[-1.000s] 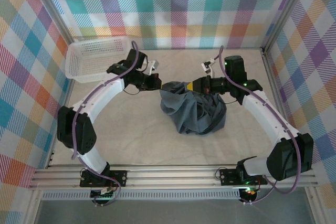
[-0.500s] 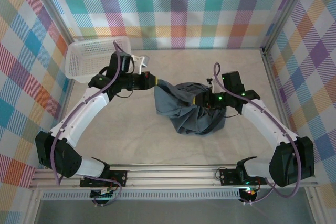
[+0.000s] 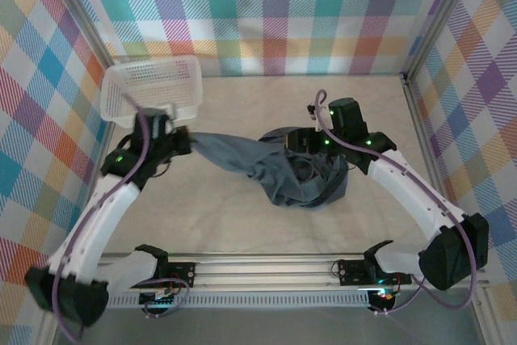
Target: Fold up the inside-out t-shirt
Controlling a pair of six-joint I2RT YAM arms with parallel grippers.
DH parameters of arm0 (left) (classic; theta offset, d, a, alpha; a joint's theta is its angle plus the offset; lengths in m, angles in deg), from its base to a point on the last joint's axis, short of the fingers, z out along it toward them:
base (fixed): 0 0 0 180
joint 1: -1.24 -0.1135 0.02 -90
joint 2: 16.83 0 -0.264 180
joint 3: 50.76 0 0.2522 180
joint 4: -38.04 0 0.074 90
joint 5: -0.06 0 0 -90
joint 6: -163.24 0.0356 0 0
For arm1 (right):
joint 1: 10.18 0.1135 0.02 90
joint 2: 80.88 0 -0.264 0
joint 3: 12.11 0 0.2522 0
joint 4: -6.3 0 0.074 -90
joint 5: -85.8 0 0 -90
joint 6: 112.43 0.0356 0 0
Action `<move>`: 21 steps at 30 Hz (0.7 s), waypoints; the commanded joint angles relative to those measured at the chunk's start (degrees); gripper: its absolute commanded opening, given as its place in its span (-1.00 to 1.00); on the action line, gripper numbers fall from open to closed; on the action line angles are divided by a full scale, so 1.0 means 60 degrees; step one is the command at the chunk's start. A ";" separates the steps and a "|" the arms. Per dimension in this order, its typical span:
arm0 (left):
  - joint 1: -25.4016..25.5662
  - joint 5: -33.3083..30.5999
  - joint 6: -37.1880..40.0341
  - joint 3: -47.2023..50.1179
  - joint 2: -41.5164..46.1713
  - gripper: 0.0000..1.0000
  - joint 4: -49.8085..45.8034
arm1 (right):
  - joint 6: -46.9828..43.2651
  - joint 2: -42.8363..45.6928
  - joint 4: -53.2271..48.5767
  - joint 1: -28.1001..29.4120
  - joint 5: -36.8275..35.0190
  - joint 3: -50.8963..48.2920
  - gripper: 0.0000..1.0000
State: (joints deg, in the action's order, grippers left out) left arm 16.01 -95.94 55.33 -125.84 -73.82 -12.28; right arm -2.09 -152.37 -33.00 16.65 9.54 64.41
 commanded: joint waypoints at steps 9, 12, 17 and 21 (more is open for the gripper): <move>-0.0622 -0.0631 -0.1296 0.0507 -0.0229 0.15 0.0471 | 0.1800 -0.0613 -0.0739 -0.1182 -0.2778 -0.0426 0.37; 0.0521 0.0919 -0.1176 -0.0173 -0.2019 0.16 0.1590 | 0.1246 -0.2116 -0.1124 -0.1395 -0.0786 0.0561 0.41; 0.2928 0.1595 -0.0171 -0.2872 -0.5952 0.15 0.0551 | 0.1332 -0.3774 -0.1029 -0.1363 0.0541 0.0990 0.42; 0.3777 0.2114 -0.0520 -0.3913 -0.8092 0.26 0.0598 | 0.1356 -0.4440 -0.1009 -0.1406 -0.0611 0.0657 0.44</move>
State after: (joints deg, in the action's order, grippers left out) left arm 35.81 -88.57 51.85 -147.50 -117.58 -6.33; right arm 6.30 -177.63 -37.59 8.33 6.98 68.96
